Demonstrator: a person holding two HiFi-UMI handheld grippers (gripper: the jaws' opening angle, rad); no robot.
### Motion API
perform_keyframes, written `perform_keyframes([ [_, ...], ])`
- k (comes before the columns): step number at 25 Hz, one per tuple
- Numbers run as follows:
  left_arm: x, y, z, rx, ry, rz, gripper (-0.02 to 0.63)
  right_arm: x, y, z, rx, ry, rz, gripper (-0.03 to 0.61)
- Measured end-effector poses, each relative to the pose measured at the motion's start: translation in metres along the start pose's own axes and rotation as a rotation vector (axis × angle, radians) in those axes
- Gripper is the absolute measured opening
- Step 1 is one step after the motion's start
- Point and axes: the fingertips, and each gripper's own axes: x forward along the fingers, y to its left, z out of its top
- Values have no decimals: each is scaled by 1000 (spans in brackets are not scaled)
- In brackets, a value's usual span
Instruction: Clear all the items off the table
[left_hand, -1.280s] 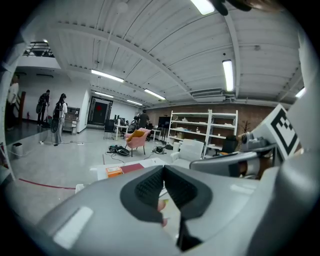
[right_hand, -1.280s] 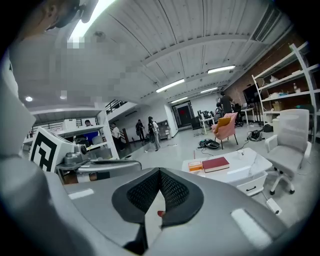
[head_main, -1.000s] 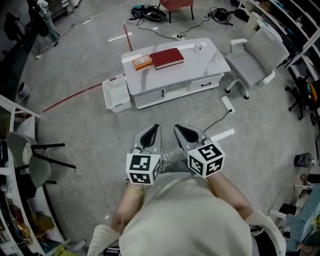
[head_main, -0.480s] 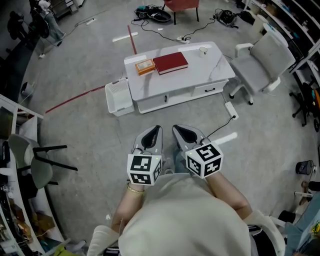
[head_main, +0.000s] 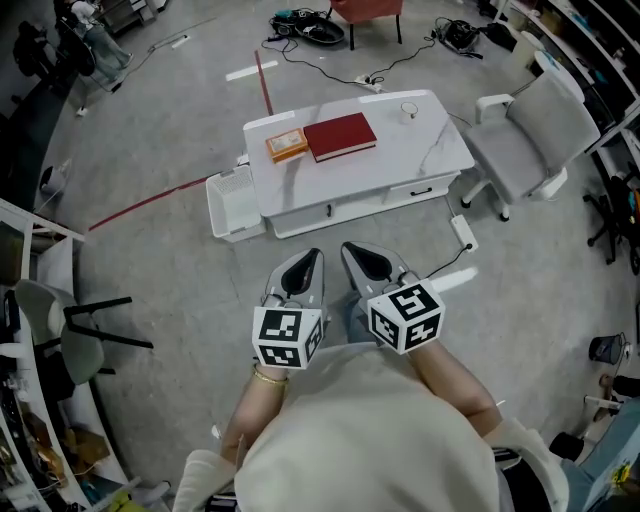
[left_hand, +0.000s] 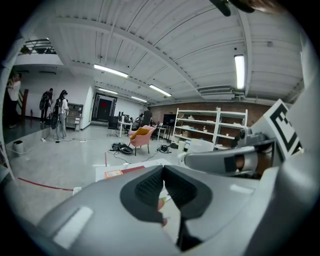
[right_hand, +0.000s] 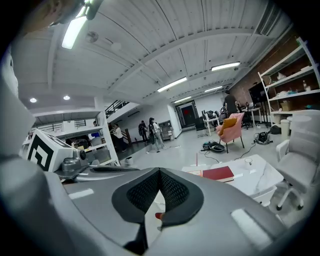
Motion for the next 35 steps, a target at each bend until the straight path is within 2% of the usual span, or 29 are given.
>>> perform_keyframes([
  [12,75,18,41,-35,-7,64,9,50,-66,39,3,40,57,-3],
  [19,115,25,56,-70,-15,118,9,71,-103,52,26,57,121,-3],
  [35,194,36,82,-112,-42,250,9,115,-175,80,-48,92,256,-3],
])
